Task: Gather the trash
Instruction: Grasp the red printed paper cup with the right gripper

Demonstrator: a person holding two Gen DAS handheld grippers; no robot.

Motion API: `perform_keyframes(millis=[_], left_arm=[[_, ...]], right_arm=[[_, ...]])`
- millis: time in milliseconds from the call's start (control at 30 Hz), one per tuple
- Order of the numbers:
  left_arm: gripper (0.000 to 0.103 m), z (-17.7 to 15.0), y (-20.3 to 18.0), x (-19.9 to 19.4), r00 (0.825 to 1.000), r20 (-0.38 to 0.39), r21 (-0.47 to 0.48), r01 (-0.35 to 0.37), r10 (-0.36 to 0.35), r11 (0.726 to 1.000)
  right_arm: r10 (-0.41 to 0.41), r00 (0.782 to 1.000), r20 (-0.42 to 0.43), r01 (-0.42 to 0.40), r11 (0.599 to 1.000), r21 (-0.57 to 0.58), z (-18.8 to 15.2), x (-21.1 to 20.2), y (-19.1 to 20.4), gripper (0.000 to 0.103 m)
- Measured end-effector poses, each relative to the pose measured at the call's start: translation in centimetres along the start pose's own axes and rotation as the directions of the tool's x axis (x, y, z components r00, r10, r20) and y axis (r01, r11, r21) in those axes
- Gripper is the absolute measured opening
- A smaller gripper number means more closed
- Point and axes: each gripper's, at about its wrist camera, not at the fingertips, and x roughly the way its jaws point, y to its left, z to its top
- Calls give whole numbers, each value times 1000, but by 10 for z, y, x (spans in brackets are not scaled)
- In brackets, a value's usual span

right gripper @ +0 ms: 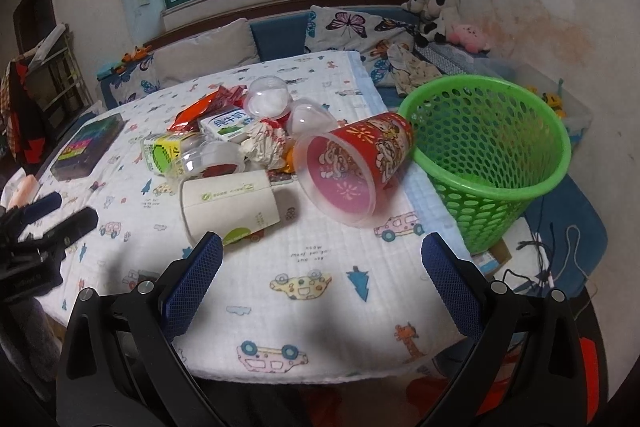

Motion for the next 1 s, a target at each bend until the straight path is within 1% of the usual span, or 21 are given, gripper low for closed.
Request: perform_keyframes(millis=[67,233,400,500,600,733,800,867,900,1000], left_arm=[[96,1,-3,2,1000,-2,12,23,-23,1000],[96,1,-10,6,999,-3,35,45,-45,998],[96,2,-12,11,997,-16,35,71,-70,997],[96,3,-13,15,996,-26,36,81,-81,996],[96,2,-15,20,995,-36,43,93,-92,995],[96,2,-19,25,993,-49,55,113,-110,992],[96,1,-22,26,992,-49,62,123,-120,990],[96,1,-25,29,989,-53,69,138,-135,988],[96,1,-26,30,988,-57,68,147,-144,987],[96,2,-29,34,982,-68,64,181,-177,981]], right_arm=[[23,1000,-15,-23,999,32,7,4,-10,99],[104,993,-52,-96,987,130,28,17,-34,99],[149,985,-89,-129,972,199,51,34,-56,99],[212,970,-118,-174,947,270,64,50,-69,98],[240,960,-146,-182,927,329,76,67,-83,97],[298,937,-184,-201,887,415,84,89,-98,94],[305,931,-200,-192,877,441,87,100,-104,93],[310,927,-212,-184,867,464,89,108,-110,90],[320,922,-217,-183,856,483,90,114,-113,90],[329,915,-233,-173,842,511,91,127,-121,89]])
